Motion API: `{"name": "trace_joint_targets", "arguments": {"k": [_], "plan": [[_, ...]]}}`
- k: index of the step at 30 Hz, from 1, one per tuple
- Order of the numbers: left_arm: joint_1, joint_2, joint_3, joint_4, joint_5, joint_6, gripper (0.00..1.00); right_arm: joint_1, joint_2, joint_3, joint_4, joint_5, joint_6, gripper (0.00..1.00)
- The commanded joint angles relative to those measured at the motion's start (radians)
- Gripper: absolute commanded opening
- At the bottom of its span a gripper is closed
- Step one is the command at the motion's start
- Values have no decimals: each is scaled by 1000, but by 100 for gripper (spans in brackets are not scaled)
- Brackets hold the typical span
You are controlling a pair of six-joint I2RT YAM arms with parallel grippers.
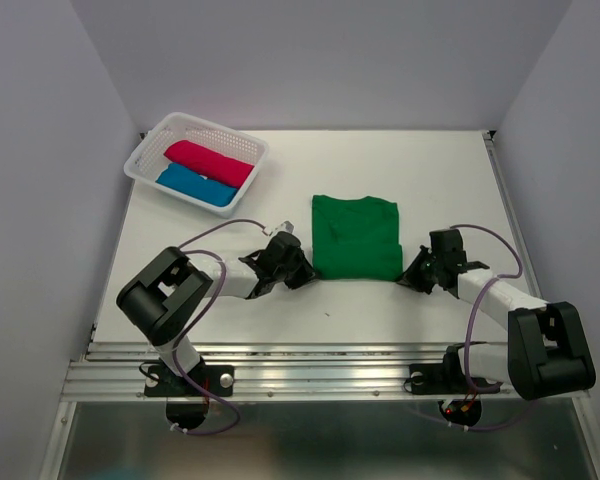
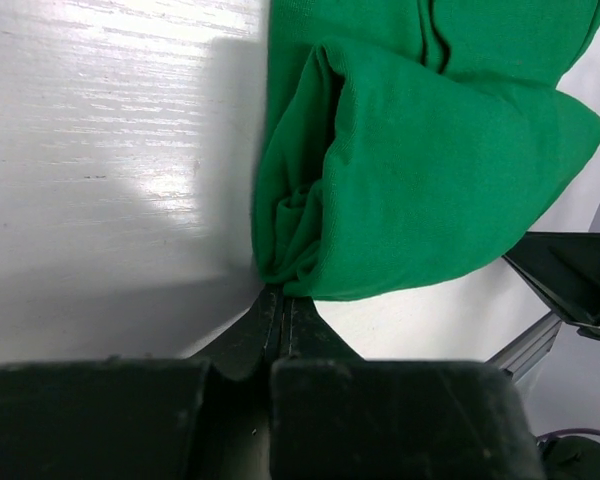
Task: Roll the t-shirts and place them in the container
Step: Roll the T-shirt to the center of the board.
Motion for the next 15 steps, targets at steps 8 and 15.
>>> {"name": "trace_joint_targets", "arguments": {"k": [8,15], "plan": [[0,-48,60,-157,33,-5,0,-7,-97,7,-90,43,-53,1],[0,-96,90,-254,60,0,0,-7,-167,25,-179,18,-73,1]]}}
